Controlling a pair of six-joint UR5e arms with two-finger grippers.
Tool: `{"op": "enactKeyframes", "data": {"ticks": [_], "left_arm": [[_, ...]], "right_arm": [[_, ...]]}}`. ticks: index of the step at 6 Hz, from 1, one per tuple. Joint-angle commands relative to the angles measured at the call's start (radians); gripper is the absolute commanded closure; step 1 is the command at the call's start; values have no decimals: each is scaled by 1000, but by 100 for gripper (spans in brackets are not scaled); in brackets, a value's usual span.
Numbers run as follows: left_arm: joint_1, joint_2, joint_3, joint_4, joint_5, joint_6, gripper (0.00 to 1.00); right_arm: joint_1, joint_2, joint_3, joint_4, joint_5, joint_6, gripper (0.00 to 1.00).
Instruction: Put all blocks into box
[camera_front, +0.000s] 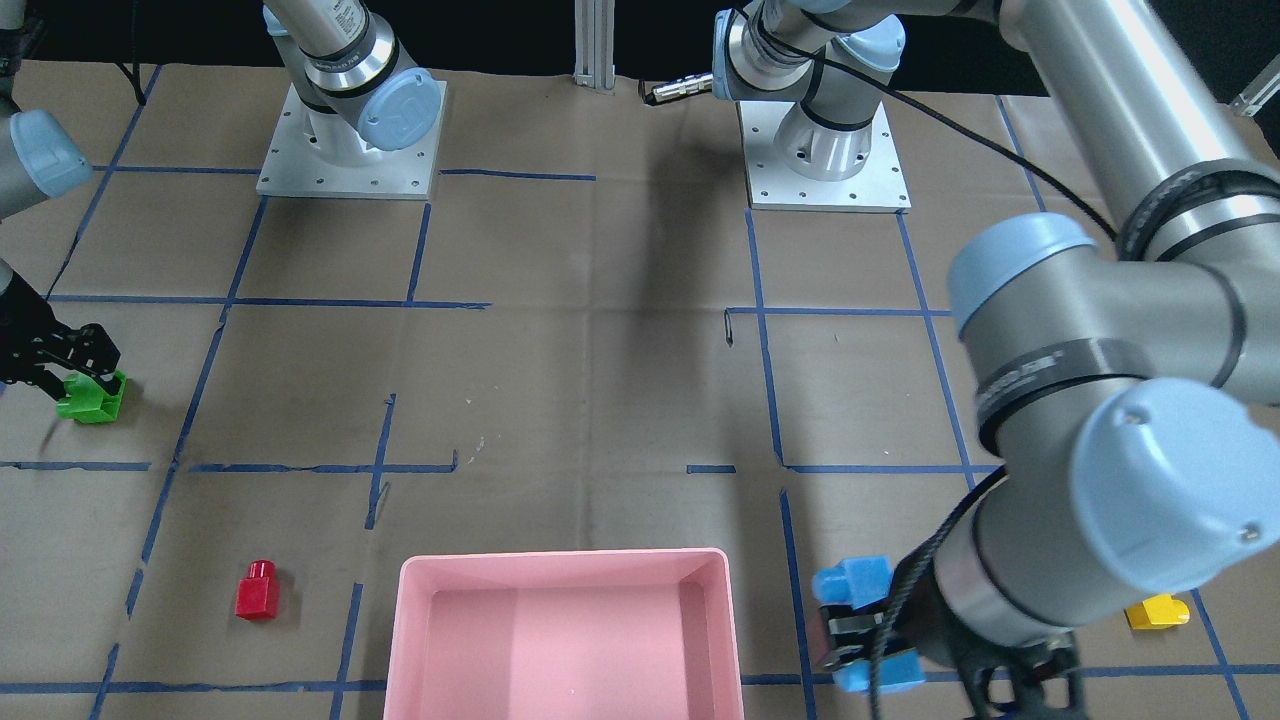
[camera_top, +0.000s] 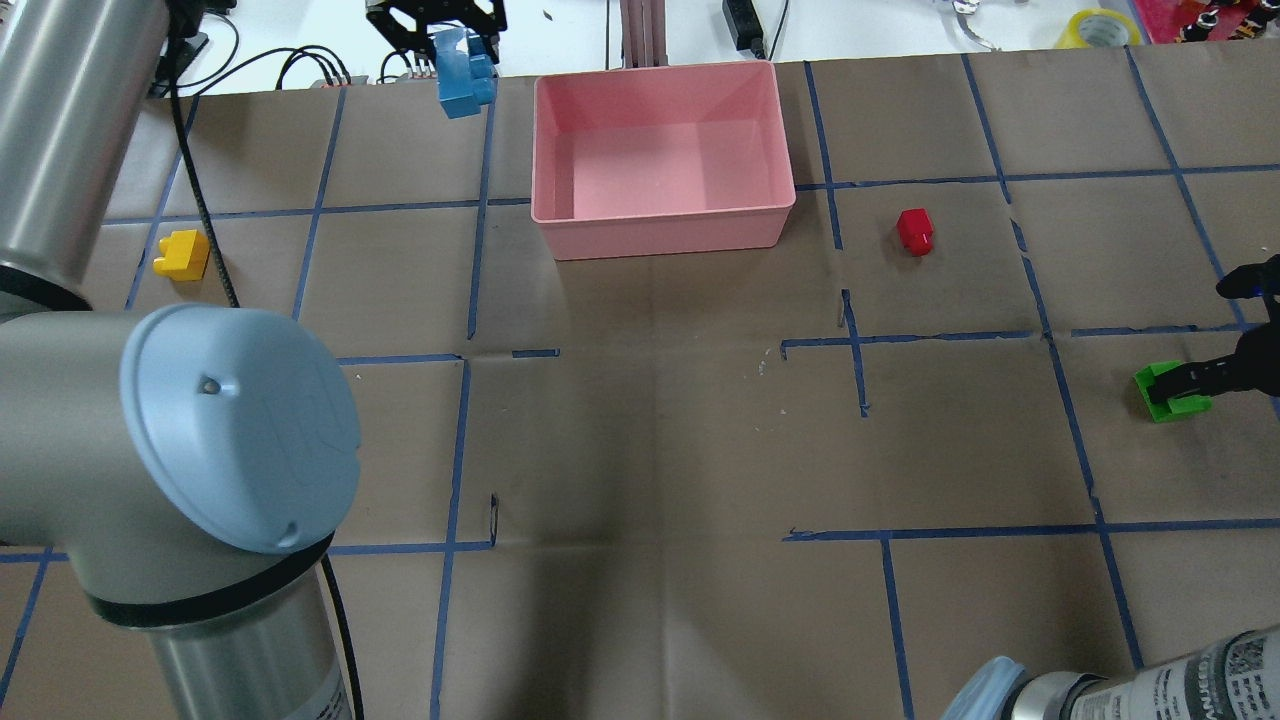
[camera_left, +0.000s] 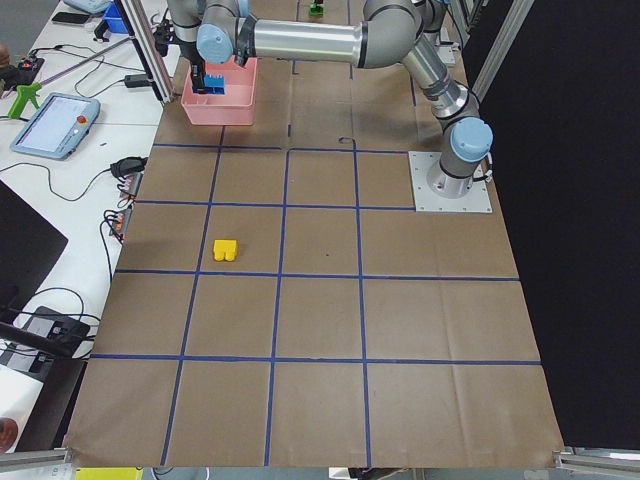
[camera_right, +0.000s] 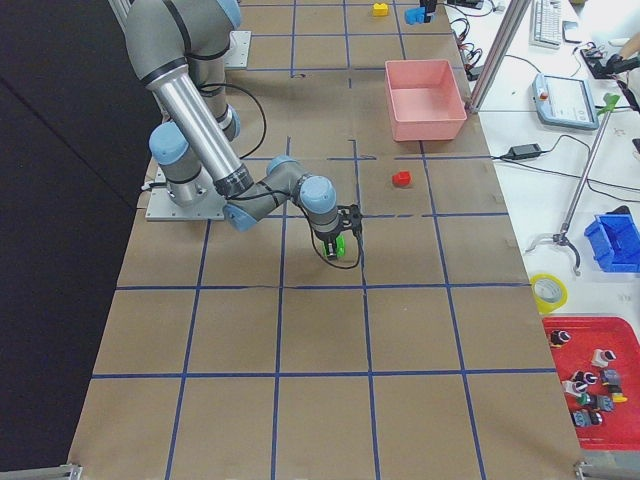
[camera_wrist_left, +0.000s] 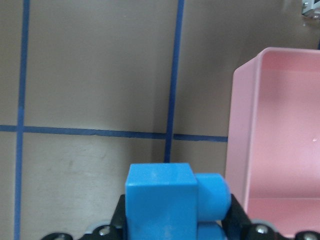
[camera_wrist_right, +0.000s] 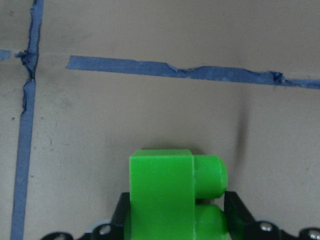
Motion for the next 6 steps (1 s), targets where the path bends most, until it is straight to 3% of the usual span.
{"op": "enactKeyframes", "data": {"ticks": [1, 3, 4, 5, 6], "left_arm": [[-74, -103, 67, 27, -1, -87, 94], [-120, -169, 58, 95, 3, -132, 94], [-124, -177, 47, 104, 3, -132, 94], [-124, -177, 40, 104, 10, -132, 62], [-124, -172, 40, 110, 15, -134, 1]], "right_arm": [[2, -23, -2, 8, -2, 1, 93], [2, -80, -28, 29, -1, -10, 95], [3, -109, -68, 98, 1, -10, 95], [6, -128, -120, 154, 2, -13, 97], [18, -134, -171, 173, 15, -19, 96]]}}
